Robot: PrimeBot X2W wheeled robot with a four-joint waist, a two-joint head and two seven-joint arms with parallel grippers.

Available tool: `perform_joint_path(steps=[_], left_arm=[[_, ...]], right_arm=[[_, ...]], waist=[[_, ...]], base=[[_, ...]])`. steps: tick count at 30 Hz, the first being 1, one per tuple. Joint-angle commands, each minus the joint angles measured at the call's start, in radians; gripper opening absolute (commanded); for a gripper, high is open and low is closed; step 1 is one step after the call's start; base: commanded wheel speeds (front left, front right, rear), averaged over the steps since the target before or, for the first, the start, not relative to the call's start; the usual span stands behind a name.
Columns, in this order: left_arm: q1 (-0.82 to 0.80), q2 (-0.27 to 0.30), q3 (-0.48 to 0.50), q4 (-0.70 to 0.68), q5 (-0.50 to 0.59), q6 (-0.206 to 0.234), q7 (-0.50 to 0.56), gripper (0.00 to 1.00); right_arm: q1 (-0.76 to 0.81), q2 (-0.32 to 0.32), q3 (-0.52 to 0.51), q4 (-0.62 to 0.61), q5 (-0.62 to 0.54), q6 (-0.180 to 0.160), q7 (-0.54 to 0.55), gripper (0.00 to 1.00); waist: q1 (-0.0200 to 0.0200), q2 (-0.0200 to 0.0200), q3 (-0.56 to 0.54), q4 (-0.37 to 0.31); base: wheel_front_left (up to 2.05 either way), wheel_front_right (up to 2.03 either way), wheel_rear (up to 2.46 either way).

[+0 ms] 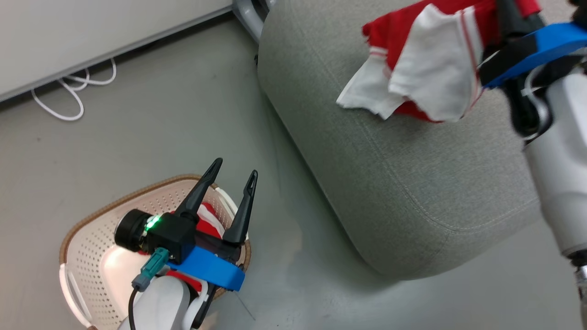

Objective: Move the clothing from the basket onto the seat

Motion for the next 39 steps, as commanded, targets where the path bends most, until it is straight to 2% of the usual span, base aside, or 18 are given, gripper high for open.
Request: perform_joint_path(steps=[1,7,13,18,28,29,30,31,39], left_arm=[[-0.028,0.009,-0.006,-0.008,0.008,-0.002,-0.005,1.0],[-0.123,0.054,-0.068,-0.075,0.013,-0.002,-0.005,1.0],[-0.198,0.106,-0.093,-0.152,0.023,-0.002,-0.004,1.0],[-0.226,0.136,-0.091,-0.182,0.023,-0.002,-0.004,1.0],[-0.21,0.138,-0.079,-0.184,0.019,-0.002,-0.004,1.0],[-0.209,0.135,-0.081,-0.18,0.018,-0.002,-0.004,1.0],[-0.208,0.132,-0.083,-0.176,0.016,-0.002,-0.004,1.0],[-0.208,0.128,-0.086,-0.174,0.014,-0.002,-0.004,1.0],[-0.216,0.11,-0.101,-0.148,0.004,-0.002,-0.004,1.0]], right_arm=[[-0.027,-0.017,-0.013,0.003,-0.001,0.0,0.005,0.0],[-0.095,-0.164,-0.138,0.008,-0.027,0.0,-0.002,0.0],[-0.075,-0.258,-0.274,0.025,-0.045,0.0,-0.019,0.0],[-0.041,-0.249,-0.376,0.056,-0.068,0.0,-0.035,0.0],[-0.007,-0.192,-0.454,0.099,-0.176,0.0,-0.042,0.01],[-0.002,-0.189,-0.463,0.096,-0.179,0.0,-0.042,0.2],[0.003,-0.188,-0.47,0.092,-0.184,0.0,-0.042,0.67],[0.007,-0.187,-0.476,0.089,-0.189,0.0,-0.042,1.0],[0.047,-0.179,-0.5,0.067,-0.226,0.0,-0.042,1.0]], waist=[[-0.0001,0.0,0.068,0.047],[-0.0001,0.0,0.221,0.131],[-0.0001,0.0,0.353,0.189],[-0.0001,0.0,0.419,0.215],[-0.0001,0.0,0.445,0.22],[-0.0001,0.0,0.441,0.221],[-0.0001,0.0,0.436,0.222],[-0.0001,0.0,0.432,0.223],[-0.0001,0.0,0.383,0.236]], base=[[0.0,0.0,0.0],[0.0,0.0,0.0],[0.0,0.0,0.0],[0.0,0.0,0.0],[0.0,0.0,0.0],[0.0,0.0,0.0],[0.0,0.0,0.0],[0.0,0.0,0.0],[0.0,0.0,0.0]])
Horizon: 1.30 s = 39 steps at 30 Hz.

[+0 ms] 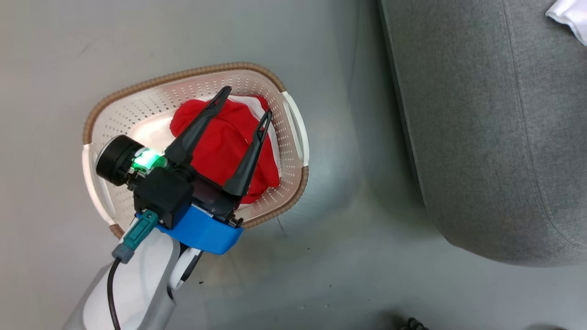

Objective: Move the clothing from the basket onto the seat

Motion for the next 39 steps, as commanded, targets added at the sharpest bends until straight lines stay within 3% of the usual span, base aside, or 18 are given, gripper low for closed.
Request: perform_joint_path(steps=[1,14,22,29,39], left_arm=[[-0.009,-0.004,-0.005,0.005,-0.001,-0.002,-0.003,1.0],[0.049,-0.103,-0.014,0.069,-0.047,-0.002,-0.003,1.0],[0.141,-0.144,0.04,0.119,-0.085,-0.002,-0.003,1.0],[0.242,-0.172,0.12,0.162,-0.096,-0.002,-0.003,1.0],[0.345,-0.194,0.286,0.221,-0.067,-0.002,-0.003,1.0]], right_arm=[[0.019,0.006,-0.007,-0.008,-0.01,0.0,-0.005,1.0],[0.207,-0.016,0.002,-0.089,-0.05,0.0,-0.004,1.0],[0.39,0.026,0.05,-0.191,-0.058,0.0,0.012,1.0],[0.597,0.112,0.084,-0.356,-0.051,0.0,0.052,1.0],[0.812,0.255,0.167,-0.637,-0.047,0.0,0.131,1.0]], waist=[[-0.0001,0.0,-0.015,0.004],[-0.0001,0.0,-0.206,0.108],[-0.0001,0.0,-0.361,0.16],[-0.0001,0.0,-0.5,0.201],[-0.0001,0.0,-0.614,0.224]], base=[[0.0,0.0,0.0],[0.0,0.0,0.0],[0.0,0.0,0.0],[0.0,0.0,0.0],[0.0,0.0,0.0]])
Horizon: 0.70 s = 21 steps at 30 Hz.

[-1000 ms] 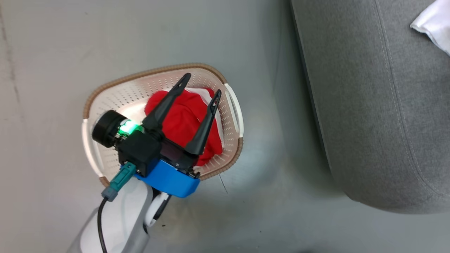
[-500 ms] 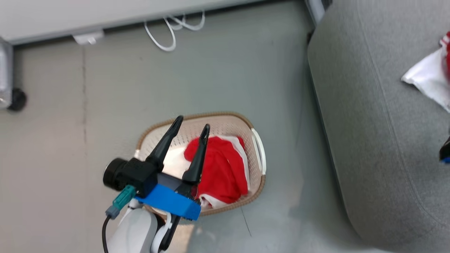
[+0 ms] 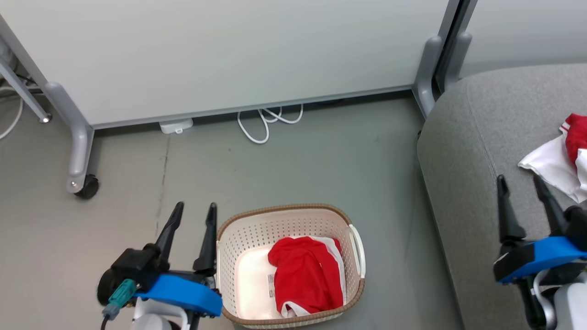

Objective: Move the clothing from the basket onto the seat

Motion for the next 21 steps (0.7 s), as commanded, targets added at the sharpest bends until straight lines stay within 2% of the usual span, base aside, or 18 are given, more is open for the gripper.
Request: perform_joint_path(steps=[1,9,21], left_arm=[[0.01,0.0,0.01,0.004,0.004,-0.002,-0.003,1.0],[0.047,-0.011,0.103,0.043,0.011,-0.002,-0.003,1.0],[0.058,-0.01,0.147,0.059,0.03,-0.002,-0.003,1.0]], right_arm=[[0.02,0.005,0.008,-0.011,-0.002,0.0,0.002,1.0],[0.087,0.05,0.073,-0.083,-0.008,0.0,0.03,1.0],[0.112,0.069,0.117,-0.111,-0.003,0.0,0.048,1.0]], waist=[[0.0003,-0.0001,-0.017,0.006],[0.0003,-0.0001,-0.067,0.01],[0.0003,-0.0001,-0.079,0.009]], base=[[0.0,0.0,0.0],[0.0,0.0,0.0],[0.0,0.0,0.0]])
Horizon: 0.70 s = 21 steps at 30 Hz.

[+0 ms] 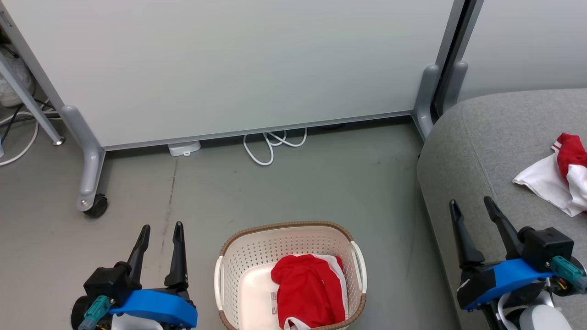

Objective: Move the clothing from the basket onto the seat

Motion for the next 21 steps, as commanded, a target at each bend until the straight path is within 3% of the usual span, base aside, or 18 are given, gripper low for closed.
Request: perform_joint_path(steps=[1,13,21], left_arm=[[0.007,0.0,0.007,0.0,0.005,-0.002,-0.003,1.0],[0.007,-0.006,-0.001,0.002,0.006,-0.002,-0.003,1.0],[-0.024,0.007,-0.032,0.008,0.007,-0.002,-0.003,1.0]], right_arm=[[0.01,0.003,0.001,-0.004,0.001,0.0,0.002,1.0],[0.004,0.006,0.014,0.009,0.006,0.0,0.0,1.0],[-0.044,0.008,0.041,-0.003,0.013,0.0,-0.001,1.0]], waist=[[0.0001,0.0,0.0,-0.001],[0.0001,0.0,0.012,-0.003],[0.0001,0.0,0.08,-0.022]], base=[[0.0,0.0,0.0],[0.0,0.0,0.0],[0.0,0.0,0.0]])
